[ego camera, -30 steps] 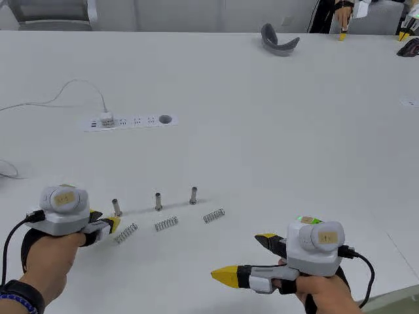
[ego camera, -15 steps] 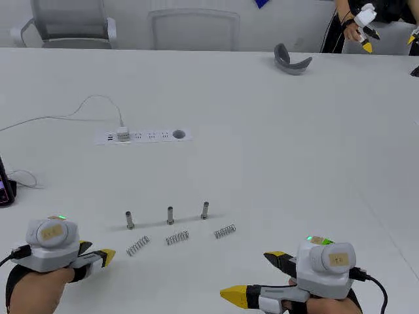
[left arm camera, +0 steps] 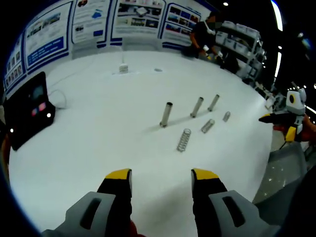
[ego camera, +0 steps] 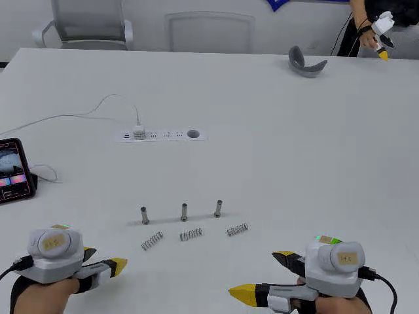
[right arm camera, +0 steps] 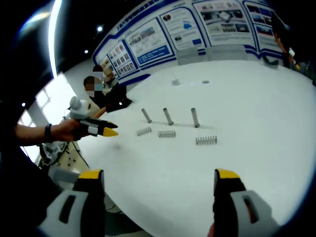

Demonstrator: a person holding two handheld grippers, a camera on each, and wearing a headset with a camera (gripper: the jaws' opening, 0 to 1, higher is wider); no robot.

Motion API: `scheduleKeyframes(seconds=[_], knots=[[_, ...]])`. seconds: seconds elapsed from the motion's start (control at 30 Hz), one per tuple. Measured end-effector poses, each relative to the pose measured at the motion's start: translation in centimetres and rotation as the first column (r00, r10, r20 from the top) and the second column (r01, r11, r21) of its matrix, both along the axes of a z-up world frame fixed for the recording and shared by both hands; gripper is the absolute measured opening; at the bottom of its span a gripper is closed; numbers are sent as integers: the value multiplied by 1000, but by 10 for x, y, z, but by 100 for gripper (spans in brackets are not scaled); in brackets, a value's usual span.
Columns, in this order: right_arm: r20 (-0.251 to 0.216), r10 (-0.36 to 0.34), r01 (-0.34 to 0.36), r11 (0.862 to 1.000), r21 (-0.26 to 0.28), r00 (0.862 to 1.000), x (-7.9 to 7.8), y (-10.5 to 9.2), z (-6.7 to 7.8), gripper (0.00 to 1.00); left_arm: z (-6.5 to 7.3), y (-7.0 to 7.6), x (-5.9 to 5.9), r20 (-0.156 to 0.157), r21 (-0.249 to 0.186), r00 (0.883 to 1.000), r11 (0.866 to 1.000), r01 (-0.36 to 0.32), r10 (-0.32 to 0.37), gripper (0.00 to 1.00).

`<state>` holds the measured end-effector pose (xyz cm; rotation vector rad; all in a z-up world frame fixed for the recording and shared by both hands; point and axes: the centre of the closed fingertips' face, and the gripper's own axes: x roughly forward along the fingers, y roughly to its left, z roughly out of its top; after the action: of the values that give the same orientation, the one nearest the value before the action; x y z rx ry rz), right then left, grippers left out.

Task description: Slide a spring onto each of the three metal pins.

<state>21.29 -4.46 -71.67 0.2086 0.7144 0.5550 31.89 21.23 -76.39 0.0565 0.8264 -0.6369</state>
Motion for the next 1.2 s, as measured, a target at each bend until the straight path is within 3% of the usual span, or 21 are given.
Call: scheduleKeyframes(seconds=[0.13, 0.43, 0.6, 0.73, 1.0, 1.2], knots=[[-1, 8, -8, 1000, -10, 1000, 0, 1, -1, 93, 6, 2, -7, 5, -7, 1000, 1000, 6, -6, 52], [1, 18, -18, 1000, -13, 1000, 1, 6, -1, 93, 17, 13, -9, 33, -10, 999, 1000, 13, -13, 61], [2, 21, -21, 1000, -11, 1000, 3, 8, 0, 93, 23, 12, -13, 43, -38, 999, 999, 32, -30, 72], [-1, 29, -29, 999, -18, 1000, 4, 9, -1, 93, 23, 13, -18, 50, -27, 997, 998, 52, -50, 75], [1, 38, -38, 999, -19, 999, 8, 12, 0, 93, 18, 13, -31, 32, -34, 997, 997, 75, -74, 85], [-3, 53, -53, 998, -27, 999, 8, 15, -2, 93, 12, 13, -36, 13, -29, 996, 996, 85, -85, 85]])
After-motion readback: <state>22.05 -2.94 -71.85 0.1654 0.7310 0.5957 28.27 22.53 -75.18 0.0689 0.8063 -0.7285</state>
